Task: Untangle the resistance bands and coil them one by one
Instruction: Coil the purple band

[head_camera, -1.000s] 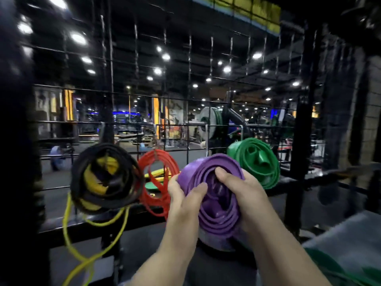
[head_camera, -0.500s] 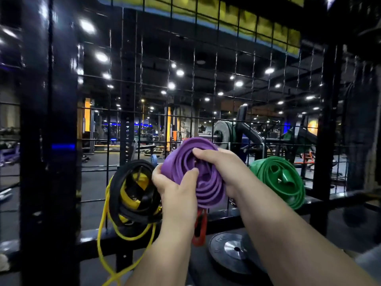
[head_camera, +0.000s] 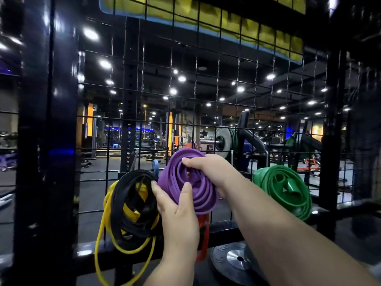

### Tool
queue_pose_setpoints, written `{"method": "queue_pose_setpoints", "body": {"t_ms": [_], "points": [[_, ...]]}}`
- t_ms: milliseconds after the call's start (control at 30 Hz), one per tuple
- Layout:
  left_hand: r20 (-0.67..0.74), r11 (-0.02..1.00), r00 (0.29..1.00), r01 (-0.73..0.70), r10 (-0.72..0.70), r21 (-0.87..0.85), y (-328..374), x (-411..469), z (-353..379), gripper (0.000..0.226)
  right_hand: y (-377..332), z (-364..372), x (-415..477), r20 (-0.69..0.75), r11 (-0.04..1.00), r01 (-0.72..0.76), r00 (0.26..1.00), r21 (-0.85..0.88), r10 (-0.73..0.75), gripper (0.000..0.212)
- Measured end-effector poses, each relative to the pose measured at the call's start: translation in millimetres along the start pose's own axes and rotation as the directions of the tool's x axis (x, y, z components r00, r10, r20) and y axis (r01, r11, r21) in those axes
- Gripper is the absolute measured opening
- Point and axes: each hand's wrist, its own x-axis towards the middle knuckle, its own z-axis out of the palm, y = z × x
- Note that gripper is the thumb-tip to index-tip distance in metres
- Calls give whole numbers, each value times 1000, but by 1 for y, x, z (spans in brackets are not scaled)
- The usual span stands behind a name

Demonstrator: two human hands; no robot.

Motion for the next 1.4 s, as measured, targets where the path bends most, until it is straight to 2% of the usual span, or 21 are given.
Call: {"method": "queue_pose_setpoints", "body": {"t_ms": [133, 267, 400, 533, 767, 867, 933, 1000, 1100, 1233, 1400], "points": [[34, 998, 999, 2, 0, -57, -5, -1, -5, 99, 1, -1, 4, 19, 1000, -12, 1000, -27, 12, 36], [79, 998, 996, -47, 50, -44, -4, -3, -10, 79, 1, -4, 6, 74, 999, -46, 996, 9, 45, 30], [95, 998, 993, -66, 65, 10, -6, -3, -17, 70, 0, -1, 8, 100, 999, -49, 994, -25, 51, 41], [82, 997, 995, -57, 52, 59, -7, -1, -25, 57, -3, 6, 13, 61, 994, -9, 998, -113, 16, 46], [112, 997, 993, -29, 22, 68, -5, 0, -33, 57, -6, 16, 18, 19, 944, -15, 1000, -329, 22, 73], [172, 997, 985, -19, 5, 78, -7, 3, -39, 63, -6, 15, 19, 29, 900, 11, 1000, -436, 2, 61], [203, 995, 979, -20, -1, 102, -8, 4, -43, 67, -6, 15, 17, 24, 887, 12, 1000, -462, -2, 62], [207, 993, 978, -32, 7, 117, -10, 5, -46, 69, -5, 15, 15, 5, 887, -2, 1000, -461, 4, 66], [218, 987, 976, -51, 17, 150, -10, 6, -49, 70, -6, 16, 11, -18, 902, -12, 1000, -432, 5, 59], [243, 972, 970, -80, 24, 223, -10, 5, -49, 64, -7, 15, 7, -24, 869, -28, 1000, -493, 19, 60], [273, 947, 960, -136, 55, 289, -13, 4, -48, 66, 7, 6, -2, -7, 912, -32, 999, -408, 32, 50]]}}
